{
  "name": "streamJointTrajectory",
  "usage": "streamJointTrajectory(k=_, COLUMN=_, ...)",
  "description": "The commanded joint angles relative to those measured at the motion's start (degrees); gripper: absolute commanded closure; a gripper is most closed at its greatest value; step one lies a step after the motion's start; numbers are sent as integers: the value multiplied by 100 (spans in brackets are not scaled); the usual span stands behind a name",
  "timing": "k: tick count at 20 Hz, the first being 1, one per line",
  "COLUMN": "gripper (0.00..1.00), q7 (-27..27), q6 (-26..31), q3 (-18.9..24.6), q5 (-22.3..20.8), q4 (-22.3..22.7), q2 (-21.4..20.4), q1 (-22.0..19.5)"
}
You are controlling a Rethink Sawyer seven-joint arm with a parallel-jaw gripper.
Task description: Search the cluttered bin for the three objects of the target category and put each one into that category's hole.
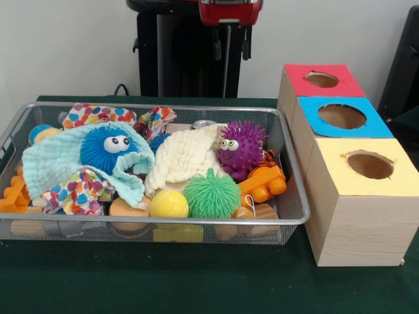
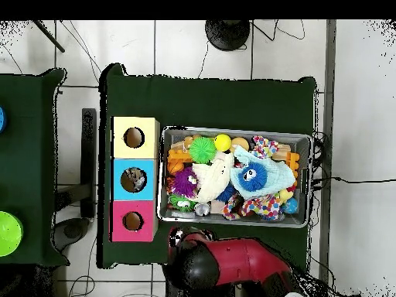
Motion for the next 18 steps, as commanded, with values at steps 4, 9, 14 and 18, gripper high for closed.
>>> streamJointTrajectory(k=4, gripper=0, q7=-388, q6=-603, q3=504, q5=-813, q4=-458, q2=1120, q1=-590)
streamJointTrajectory(k=9, gripper=0, q7=-314, q6=-676, q3=533, q5=-1047, q4=-660, q2=1411, q1=-654)
streamJointTrajectory(k=14, gripper=0, q7=-280, q6=-679, q3=558, q5=-1188, q4=-850, q2=1632, q1=-674)
streamJointTrajectory(k=18, gripper=0, q7=-206, q6=-742, q3=514, q5=-1303, q4=-996, q2=1769, q1=-627)
